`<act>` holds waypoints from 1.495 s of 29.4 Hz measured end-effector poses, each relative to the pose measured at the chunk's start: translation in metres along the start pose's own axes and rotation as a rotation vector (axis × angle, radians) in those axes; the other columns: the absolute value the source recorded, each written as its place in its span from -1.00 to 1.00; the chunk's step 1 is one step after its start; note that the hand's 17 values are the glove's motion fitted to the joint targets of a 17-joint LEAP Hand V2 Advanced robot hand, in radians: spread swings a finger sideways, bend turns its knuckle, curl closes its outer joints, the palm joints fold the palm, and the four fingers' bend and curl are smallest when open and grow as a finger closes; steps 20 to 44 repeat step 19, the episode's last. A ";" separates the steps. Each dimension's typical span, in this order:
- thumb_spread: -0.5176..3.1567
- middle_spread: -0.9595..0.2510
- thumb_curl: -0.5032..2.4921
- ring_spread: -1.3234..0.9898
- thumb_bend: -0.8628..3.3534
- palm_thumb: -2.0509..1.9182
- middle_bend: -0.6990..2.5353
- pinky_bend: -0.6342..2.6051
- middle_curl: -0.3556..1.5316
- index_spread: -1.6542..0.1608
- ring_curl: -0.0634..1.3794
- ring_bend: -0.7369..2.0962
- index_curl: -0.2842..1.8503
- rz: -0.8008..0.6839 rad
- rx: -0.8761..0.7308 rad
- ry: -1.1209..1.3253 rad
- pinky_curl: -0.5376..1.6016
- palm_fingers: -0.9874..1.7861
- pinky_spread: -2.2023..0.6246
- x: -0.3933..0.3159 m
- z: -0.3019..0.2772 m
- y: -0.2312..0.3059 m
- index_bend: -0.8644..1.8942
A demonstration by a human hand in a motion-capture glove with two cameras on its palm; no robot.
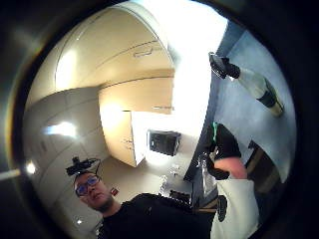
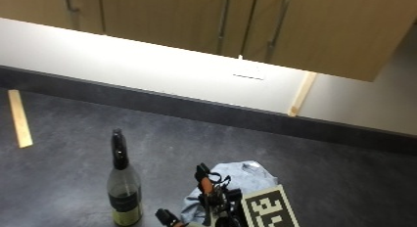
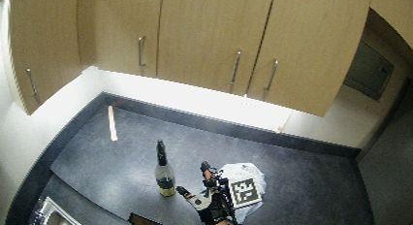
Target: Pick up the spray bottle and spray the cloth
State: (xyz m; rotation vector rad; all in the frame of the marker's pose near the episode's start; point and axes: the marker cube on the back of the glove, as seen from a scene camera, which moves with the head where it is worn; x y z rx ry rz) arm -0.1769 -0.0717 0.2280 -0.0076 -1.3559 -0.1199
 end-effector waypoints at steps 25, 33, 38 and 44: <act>-0.19 0.80 -0.27 0.28 -0.60 0.50 -0.45 -0.30 -0.22 0.49 -0.33 -0.28 -0.47 0.065 -0.220 0.027 -0.18 -0.09 0.69 -0.051 0.066 0.044 -0.26; -0.19 0.80 -0.27 0.28 -0.60 0.50 -0.45 -0.30 -0.22 0.49 -0.33 -0.28 -0.47 0.065 -0.220 0.027 -0.18 -0.09 0.69 -0.051 0.066 0.044 -0.26; -0.19 0.80 -0.27 0.28 -0.60 0.50 -0.45 -0.30 -0.22 0.49 -0.33 -0.28 -0.47 0.065 -0.220 0.027 -0.18 -0.09 0.69 -0.051 0.066 0.044 -0.26; -0.19 0.80 -0.27 0.28 -0.60 0.50 -0.45 -0.30 -0.22 0.49 -0.33 -0.28 -0.47 0.065 -0.220 0.027 -0.18 -0.09 0.69 -0.051 0.066 0.044 -0.26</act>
